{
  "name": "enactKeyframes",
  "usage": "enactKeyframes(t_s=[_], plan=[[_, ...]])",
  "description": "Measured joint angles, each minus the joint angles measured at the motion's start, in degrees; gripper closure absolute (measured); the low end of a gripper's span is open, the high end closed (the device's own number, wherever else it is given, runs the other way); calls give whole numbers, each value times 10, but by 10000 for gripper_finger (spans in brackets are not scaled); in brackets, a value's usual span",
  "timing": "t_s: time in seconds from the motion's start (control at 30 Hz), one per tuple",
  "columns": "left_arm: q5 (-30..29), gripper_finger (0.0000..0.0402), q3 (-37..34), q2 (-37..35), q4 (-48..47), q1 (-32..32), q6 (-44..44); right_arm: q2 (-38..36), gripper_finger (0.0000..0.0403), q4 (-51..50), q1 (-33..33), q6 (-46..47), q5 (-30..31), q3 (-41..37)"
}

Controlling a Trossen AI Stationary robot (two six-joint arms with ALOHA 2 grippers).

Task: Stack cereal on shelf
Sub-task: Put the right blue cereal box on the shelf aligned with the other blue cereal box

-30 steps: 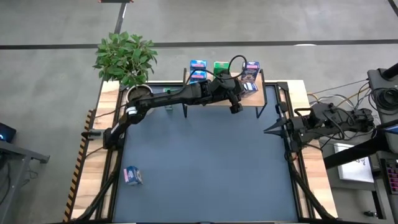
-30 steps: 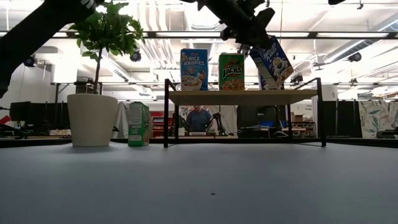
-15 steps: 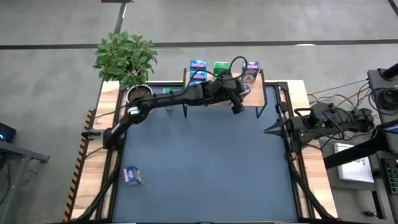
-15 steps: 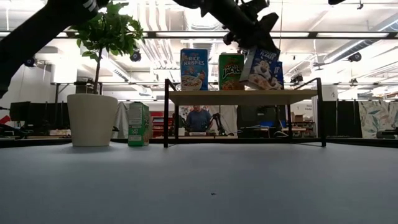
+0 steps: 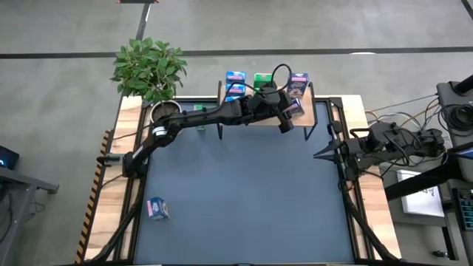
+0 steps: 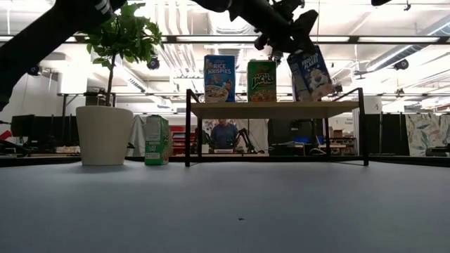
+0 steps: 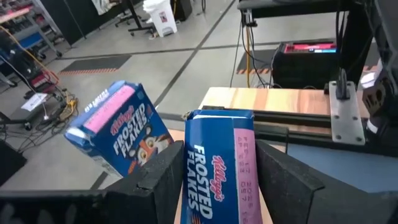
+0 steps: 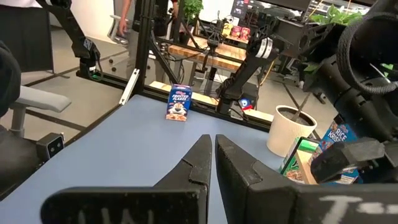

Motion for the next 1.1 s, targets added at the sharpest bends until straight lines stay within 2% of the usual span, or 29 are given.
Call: enactKeyframes(t_s=[0.97,1.1], plan=[[1,228,0,1,-8,11,17,0,390,1,0,1,0,0],[1,228,24,0,-39,5,22,0,390,1,0,10,5,0]])
